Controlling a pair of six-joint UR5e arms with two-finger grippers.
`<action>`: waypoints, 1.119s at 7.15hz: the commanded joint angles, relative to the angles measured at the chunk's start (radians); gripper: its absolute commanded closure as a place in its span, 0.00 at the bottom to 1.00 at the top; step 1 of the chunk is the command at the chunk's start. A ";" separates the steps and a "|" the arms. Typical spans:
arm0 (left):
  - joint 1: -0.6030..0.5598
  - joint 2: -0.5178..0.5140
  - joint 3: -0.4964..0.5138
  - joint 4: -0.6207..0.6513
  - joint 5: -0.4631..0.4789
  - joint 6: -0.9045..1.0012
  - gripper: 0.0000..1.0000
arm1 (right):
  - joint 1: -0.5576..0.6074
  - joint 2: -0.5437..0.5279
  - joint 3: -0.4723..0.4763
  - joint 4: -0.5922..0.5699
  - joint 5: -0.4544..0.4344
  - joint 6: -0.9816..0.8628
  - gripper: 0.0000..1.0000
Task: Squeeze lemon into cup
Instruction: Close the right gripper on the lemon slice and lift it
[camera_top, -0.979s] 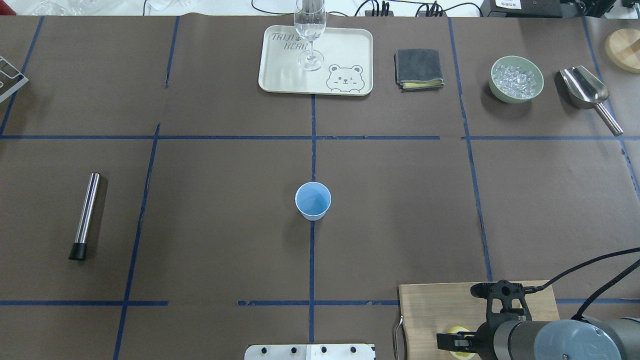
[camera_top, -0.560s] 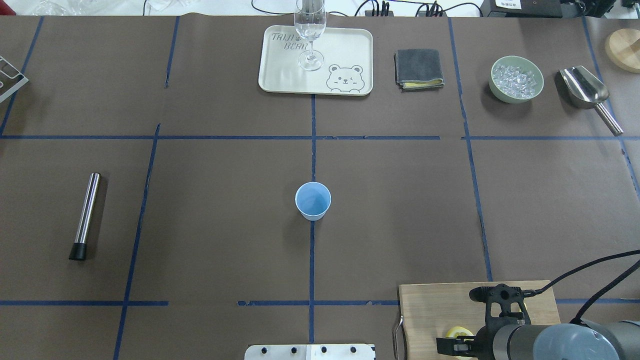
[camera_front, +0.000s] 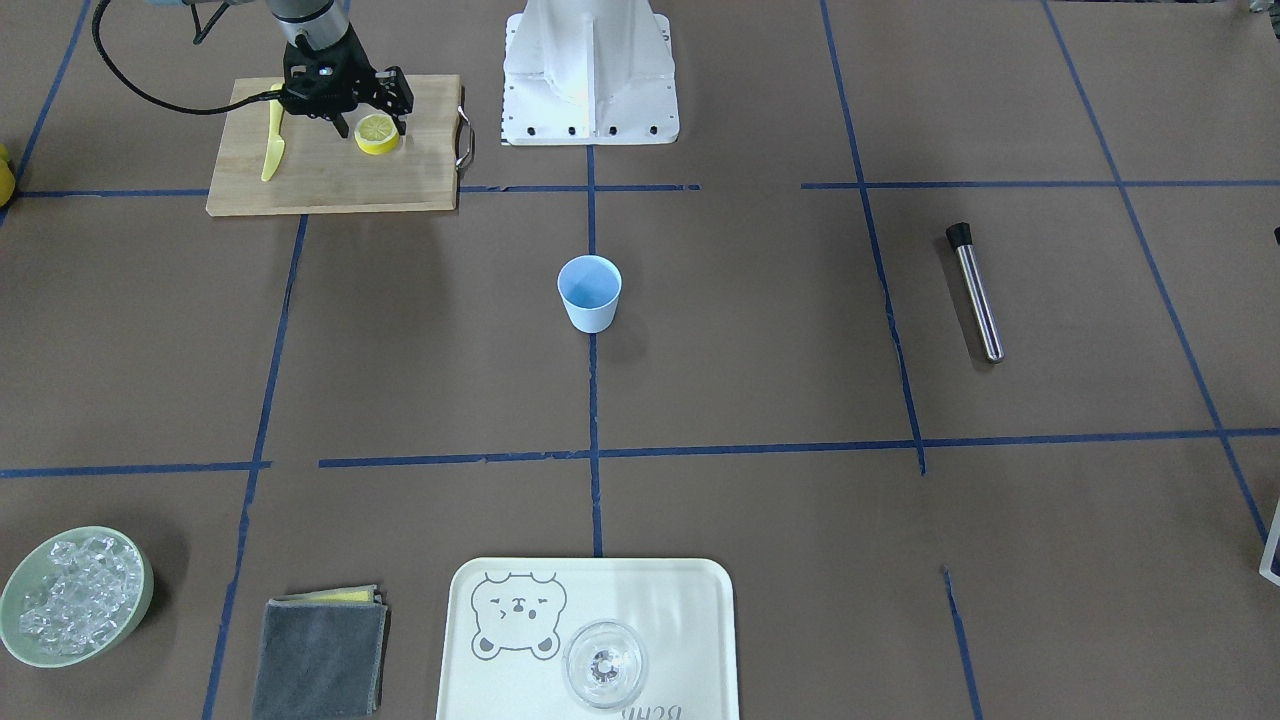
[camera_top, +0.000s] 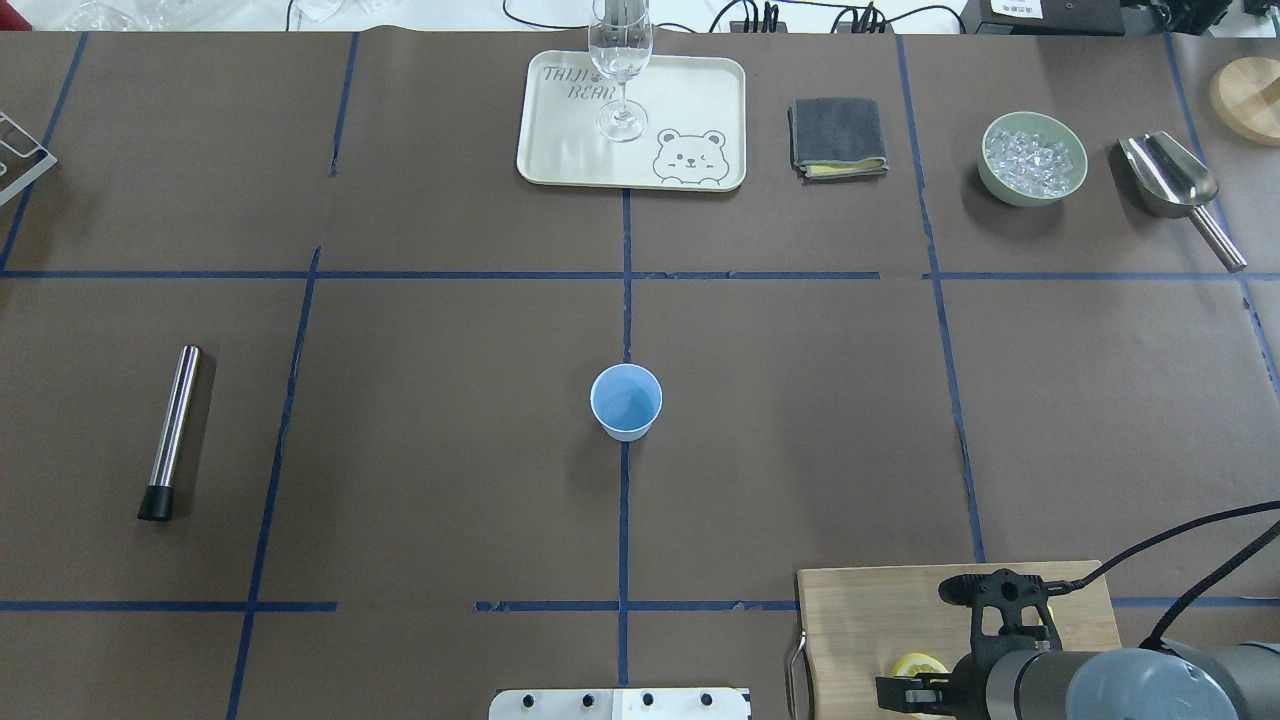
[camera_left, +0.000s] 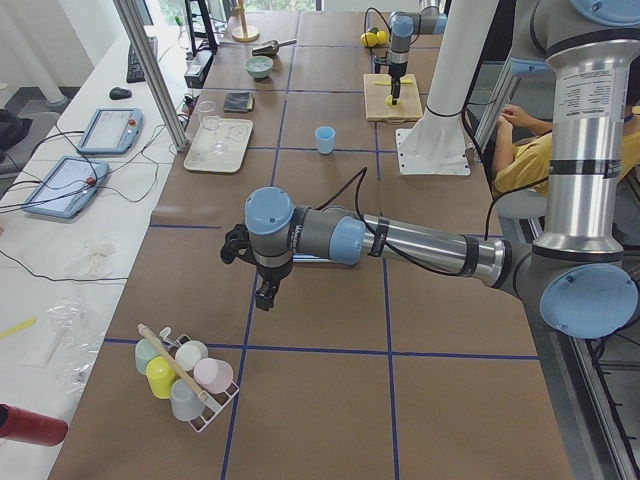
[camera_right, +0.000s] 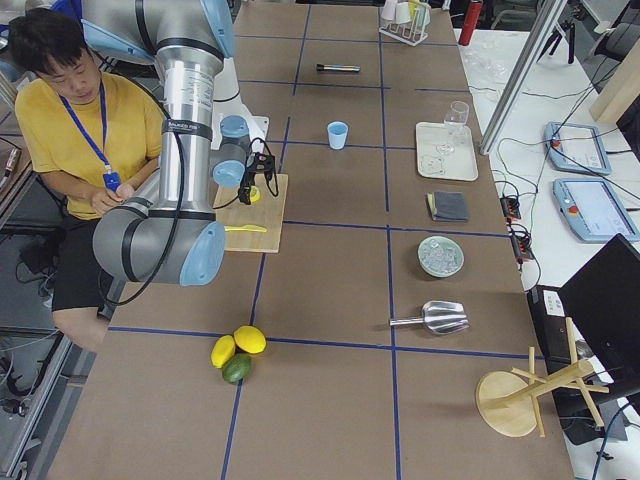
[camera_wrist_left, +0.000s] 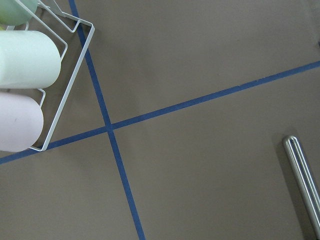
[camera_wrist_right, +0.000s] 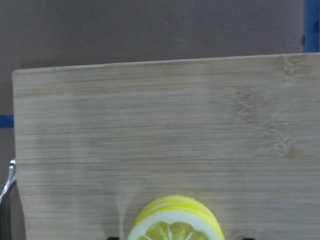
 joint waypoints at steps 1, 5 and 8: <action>-0.002 0.002 -0.003 0.000 0.000 0.000 0.00 | 0.001 0.000 0.000 0.000 0.000 0.000 0.21; -0.002 0.002 -0.004 0.000 0.000 0.000 0.00 | 0.018 -0.002 0.012 0.000 0.002 0.008 0.51; -0.002 0.002 -0.004 0.002 -0.001 0.000 0.00 | 0.029 -0.011 0.047 0.000 0.005 0.008 0.49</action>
